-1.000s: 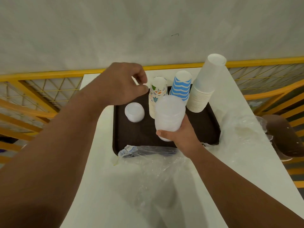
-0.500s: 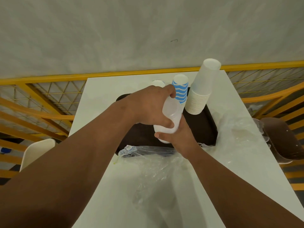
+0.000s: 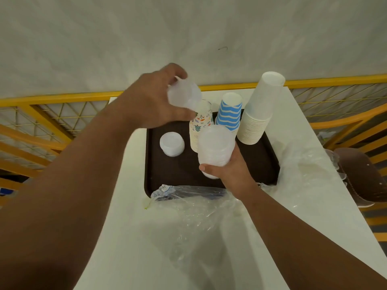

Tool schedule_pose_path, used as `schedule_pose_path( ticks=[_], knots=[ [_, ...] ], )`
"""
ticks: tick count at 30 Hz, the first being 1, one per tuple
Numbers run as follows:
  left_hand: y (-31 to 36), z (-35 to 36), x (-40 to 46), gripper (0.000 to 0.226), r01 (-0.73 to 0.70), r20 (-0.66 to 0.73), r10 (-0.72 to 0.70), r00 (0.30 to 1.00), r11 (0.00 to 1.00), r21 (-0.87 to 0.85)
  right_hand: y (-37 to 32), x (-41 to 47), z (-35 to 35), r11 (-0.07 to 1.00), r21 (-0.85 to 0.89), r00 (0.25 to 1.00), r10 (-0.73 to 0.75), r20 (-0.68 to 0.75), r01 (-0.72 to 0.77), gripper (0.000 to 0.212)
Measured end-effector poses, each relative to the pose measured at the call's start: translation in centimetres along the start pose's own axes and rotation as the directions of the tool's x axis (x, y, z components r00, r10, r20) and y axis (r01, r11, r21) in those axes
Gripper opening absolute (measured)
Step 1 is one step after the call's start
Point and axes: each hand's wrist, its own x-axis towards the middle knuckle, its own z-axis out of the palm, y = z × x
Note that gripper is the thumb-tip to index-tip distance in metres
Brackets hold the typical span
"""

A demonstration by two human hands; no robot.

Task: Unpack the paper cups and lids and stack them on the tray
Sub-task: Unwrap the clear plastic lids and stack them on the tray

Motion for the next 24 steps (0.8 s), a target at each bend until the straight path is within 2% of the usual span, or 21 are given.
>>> schedule_pose_path(
  ticks=[2, 4, 7, 10, 20, 24],
  knots=[
    [-3.1, 0.6, 0.7, 0.080, 0.086, 0.011, -0.087, 0.996, 0.995, 0.050, 0.3, 0.2, 0.0, 1.000, -0.013, 1.000, 0.006, -0.008, -0.007, 0.099],
    [-6.0, 2.6, 1.5, 0.083, 0.156, 0.083, -0.167, 0.982, 0.979, 0.131, 0.7, 0.2, 0.1, 1.000, -0.022, 1.000, 0.007, -0.013, -0.007, 0.098],
    [-9.1, 6.6, 2.4, 0.089, 0.146, 0.239, -0.196, 0.951, 0.966, 0.212, 1.0, 0.4, 0.3, 0.999, -0.021, 1.000, 0.025, -0.016, -0.025, 0.101],
    [-11.1, 9.5, 3.5, 0.094, 0.123, 0.318, -0.199, 0.927, 0.962, 0.245, 1.2, 0.6, 0.4, 0.999, -0.034, 0.999, 0.031, -0.018, -0.032, 0.101],
    [-13.5, 12.8, 5.1, 0.096, 0.095, 0.419, -0.248, 0.873, 0.931, 0.352, 0.8, 0.9, 0.3, 0.998, -0.063, 1.000, 0.017, -0.022, -0.018, 0.096],
    [-13.2, 13.3, 5.0, 0.107, 0.116, 0.421, -0.280, 0.863, 0.920, 0.376, 1.0, 0.7, 0.1, 0.997, -0.071, 0.999, 0.020, -0.026, -0.021, 0.099]
  ],
)
